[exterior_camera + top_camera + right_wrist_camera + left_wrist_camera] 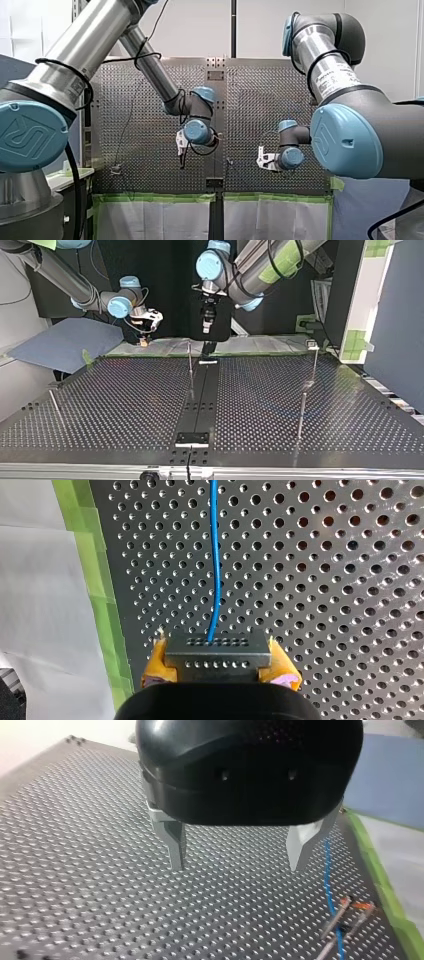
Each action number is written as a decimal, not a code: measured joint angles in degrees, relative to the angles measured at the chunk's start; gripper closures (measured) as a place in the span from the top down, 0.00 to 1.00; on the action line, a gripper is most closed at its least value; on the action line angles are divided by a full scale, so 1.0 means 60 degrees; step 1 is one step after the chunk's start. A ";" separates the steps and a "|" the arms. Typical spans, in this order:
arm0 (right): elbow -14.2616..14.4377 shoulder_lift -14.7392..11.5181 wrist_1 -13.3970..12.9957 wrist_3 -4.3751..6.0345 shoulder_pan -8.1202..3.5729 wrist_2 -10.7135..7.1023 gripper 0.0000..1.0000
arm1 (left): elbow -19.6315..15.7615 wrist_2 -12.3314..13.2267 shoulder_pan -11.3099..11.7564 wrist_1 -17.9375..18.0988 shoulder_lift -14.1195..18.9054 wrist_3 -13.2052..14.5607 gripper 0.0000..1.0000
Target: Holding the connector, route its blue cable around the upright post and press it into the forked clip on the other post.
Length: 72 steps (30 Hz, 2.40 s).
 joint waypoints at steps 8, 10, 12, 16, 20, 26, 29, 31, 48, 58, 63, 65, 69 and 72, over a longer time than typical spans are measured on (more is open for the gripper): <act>0.0000 0.0000 -0.0009 0.0002 -0.0001 -0.0008 0.00 | -0.0676 0.0236 0.0004 0.0665 0.0678 -0.0276 1.00; 0.0000 0.0000 -0.0006 -0.0003 -0.0001 -0.0008 0.00 | -0.0826 0.0243 0.0014 0.0810 0.0827 -0.0311 1.00; 0.0000 0.0000 0.0004 -0.0014 -0.0001 -0.0008 0.00 | -0.1013 0.0259 0.0001 0.1005 0.1016 -0.0353 1.00; 0.0001 0.0000 0.0018 -0.0027 0.0000 -0.0008 0.00 | -0.1404 0.0273 -0.0022 0.1391 0.1406 -0.0400 1.00; 0.0000 0.0000 0.0025 -0.0037 0.0001 -0.0008 0.00 | -0.1829 0.0274 -0.0030 0.1813 0.1830 -0.0441 1.00; 0.0000 0.0000 0.0021 -0.0040 0.0021 -0.0019 0.00 | -0.2428 0.0288 -0.0007 0.2412 0.2429 -0.0471 1.00; 0.0000 0.0000 0.0025 -0.0040 0.0033 -0.0022 0.00 | -0.2725 0.0314 0.0039 0.2709 0.2726 -0.0523 1.00; 0.0000 0.0000 0.0029 -0.0045 0.0038 -0.0023 0.00 | -0.2891 0.0324 0.0069 0.2879 0.2894 -0.0560 1.00; 0.0001 0.0000 0.0059 -0.0056 0.0089 -0.0035 0.00 | -0.4477 0.0495 0.0155 0.4439 0.3817 -0.0607 1.00; -0.0003 0.0000 0.0054 -0.0069 0.0095 -0.0027 0.00 | -0.5385 0.0649 0.0169 0.4660 0.3200 -0.0611 1.00; -0.0054 -0.0006 0.0069 -0.0069 0.0020 0.0078 0.00 | -0.5876 0.0654 0.0171 0.4657 0.3177 -0.0593 1.00; -0.0090 -0.0017 0.0081 -0.0079 -0.0002 0.0181 0.00 | -0.6067 0.0655 0.0171 0.4656 0.3176 -0.0594 1.00; -0.0136 -0.0145 0.0112 -0.0095 -0.0033 0.0359 0.00 | -0.6429 0.0655 0.0171 0.4649 0.3177 -0.0595 1.00; -0.0142 -0.0317 0.0119 -0.0057 -0.0057 0.0400 0.00 | -0.6679 0.0670 0.0168 0.4649 0.3178 -0.0588 1.00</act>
